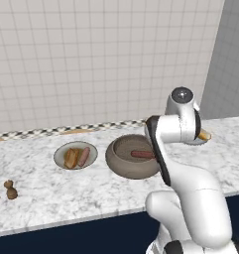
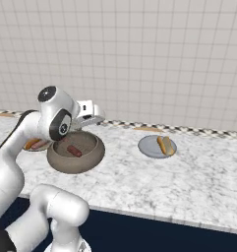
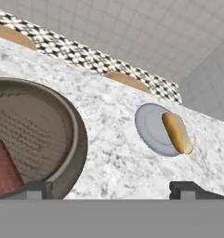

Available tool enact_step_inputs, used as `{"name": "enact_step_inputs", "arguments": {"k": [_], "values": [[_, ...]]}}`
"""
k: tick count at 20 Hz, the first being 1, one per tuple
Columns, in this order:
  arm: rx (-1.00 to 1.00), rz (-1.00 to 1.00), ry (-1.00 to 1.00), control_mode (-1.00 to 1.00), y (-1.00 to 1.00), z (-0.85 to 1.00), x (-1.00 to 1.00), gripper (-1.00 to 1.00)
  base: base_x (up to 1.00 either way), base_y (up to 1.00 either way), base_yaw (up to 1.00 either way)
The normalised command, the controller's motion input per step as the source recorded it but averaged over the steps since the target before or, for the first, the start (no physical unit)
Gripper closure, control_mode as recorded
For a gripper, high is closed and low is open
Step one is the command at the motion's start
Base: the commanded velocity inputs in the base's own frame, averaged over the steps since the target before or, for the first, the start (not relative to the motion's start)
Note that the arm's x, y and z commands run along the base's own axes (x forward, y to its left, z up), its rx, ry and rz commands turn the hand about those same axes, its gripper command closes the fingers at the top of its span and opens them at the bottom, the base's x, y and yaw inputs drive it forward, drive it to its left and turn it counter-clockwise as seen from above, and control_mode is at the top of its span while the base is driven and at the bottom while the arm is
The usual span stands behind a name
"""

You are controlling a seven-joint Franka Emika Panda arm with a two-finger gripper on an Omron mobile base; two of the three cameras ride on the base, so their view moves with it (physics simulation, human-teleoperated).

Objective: Place one bun and one sausage from the bowl on each plate.

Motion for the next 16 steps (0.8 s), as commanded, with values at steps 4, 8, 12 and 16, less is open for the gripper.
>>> {"name": "enact_step_inputs", "arguments": {"k": [4, 8, 12, 16], "values": [[0.00, 0.16, 0.28, -1.00, 0.69, -0.53, -0.11, -1.00, 0.00, 0.00, 0.00], [0.00, 0.11, 0.29, -1.00, 0.63, -0.58, 0.00, -1.00, 0.00, 0.00, 0.00], [-0.01, 0.05, 0.28, -1.00, 0.55, -0.45, 0.29, -1.00, 0.00, 0.00, 0.00], [-0.01, 0.00, 0.28, -1.00, 0.26, -0.44, 0.64, -1.00, 0.00, 0.00, 0.00]]}}
